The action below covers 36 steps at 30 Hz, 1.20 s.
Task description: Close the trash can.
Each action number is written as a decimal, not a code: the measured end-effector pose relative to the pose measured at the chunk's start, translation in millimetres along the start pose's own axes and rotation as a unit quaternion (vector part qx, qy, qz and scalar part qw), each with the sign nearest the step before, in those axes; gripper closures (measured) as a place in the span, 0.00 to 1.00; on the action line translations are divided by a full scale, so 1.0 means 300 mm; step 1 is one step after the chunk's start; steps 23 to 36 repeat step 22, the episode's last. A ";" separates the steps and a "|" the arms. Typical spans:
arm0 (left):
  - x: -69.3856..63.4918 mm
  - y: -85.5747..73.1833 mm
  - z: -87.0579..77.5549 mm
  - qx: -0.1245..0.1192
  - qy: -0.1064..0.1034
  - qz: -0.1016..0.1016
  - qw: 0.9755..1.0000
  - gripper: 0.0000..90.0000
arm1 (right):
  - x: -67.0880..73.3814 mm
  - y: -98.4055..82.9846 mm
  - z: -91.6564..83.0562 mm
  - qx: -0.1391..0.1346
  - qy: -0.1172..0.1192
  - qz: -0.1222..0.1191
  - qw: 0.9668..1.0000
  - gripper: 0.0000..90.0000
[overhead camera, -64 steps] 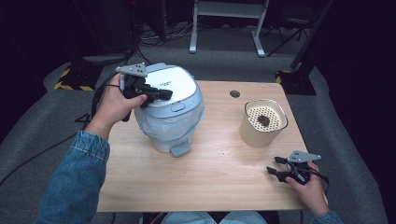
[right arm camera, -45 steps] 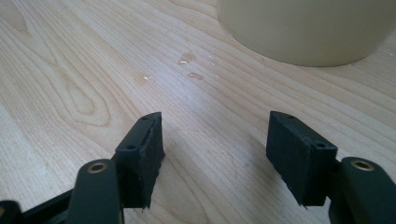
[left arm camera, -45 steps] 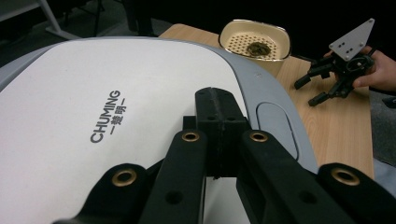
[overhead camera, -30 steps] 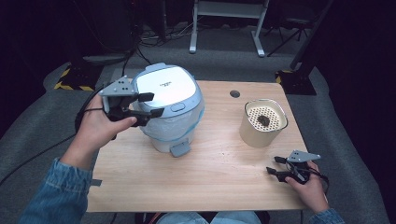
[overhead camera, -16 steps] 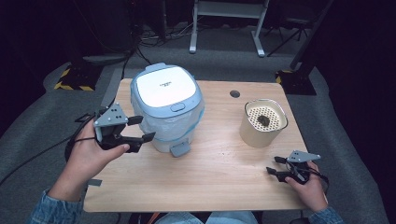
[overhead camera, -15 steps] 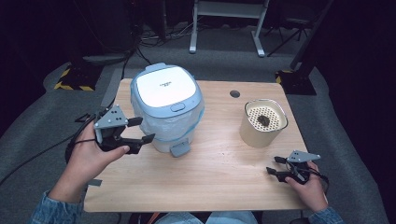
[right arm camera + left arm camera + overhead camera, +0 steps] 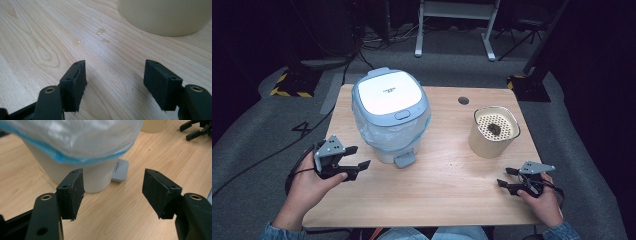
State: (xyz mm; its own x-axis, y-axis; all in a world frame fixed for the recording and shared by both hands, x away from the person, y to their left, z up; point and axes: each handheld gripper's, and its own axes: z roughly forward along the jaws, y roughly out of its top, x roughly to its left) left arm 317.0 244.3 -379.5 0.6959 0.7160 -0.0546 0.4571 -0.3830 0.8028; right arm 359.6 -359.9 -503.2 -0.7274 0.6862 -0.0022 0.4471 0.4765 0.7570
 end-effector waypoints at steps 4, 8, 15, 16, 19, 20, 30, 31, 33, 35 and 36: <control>0.004 -0.069 0.036 0.001 -0.002 -0.022 1.000 0.37 | 0.000 0.000 0.000 0.000 0.000 0.000 1.000 0.39; 0.008 -0.136 0.084 0.015 0.007 -0.033 0.999 0.37 | 0.000 0.000 0.000 0.000 0.000 0.000 1.000 0.39; 0.020 -0.250 0.178 0.046 0.026 -0.048 0.997 0.34 | 0.000 0.000 0.000 0.000 0.000 0.000 1.000 0.39; 0.023 -0.265 0.191 0.048 0.027 -0.052 0.997 0.33 | 0.000 0.000 0.000 0.000 0.000 0.000 1.000 0.39; 0.034 -0.302 0.223 0.061 0.035 -0.055 0.996 0.32 | 0.000 0.000 0.000 0.000 0.000 0.000 1.000 0.39; 0.037 -0.313 0.233 0.069 0.042 -0.054 0.995 0.31 | 0.000 0.000 0.000 0.000 0.000 0.000 1.000 0.39; 0.041 -0.329 0.246 0.072 0.052 -0.038 0.995 0.29 | 0.000 0.000 0.000 0.000 0.000 0.000 1.000 0.39; 0.041 -0.329 0.246 0.072 0.052 -0.038 0.995 0.29 | 0.000 0.000 0.000 0.000 0.000 0.000 1.000 0.39; 0.041 -0.329 0.246 0.072 0.052 -0.038 0.995 0.29 | 0.000 0.000 0.000 0.000 0.000 0.000 1.000 0.39; 0.041 -0.329 0.246 0.072 0.052 -0.038 0.995 0.29 | 0.000 0.000 0.000 0.000 0.000 0.000 1.000 0.39; 0.041 -0.329 0.246 0.072 0.052 -0.038 0.995 0.29 | 0.000 0.000 0.000 0.000 0.000 0.000 1.000 0.39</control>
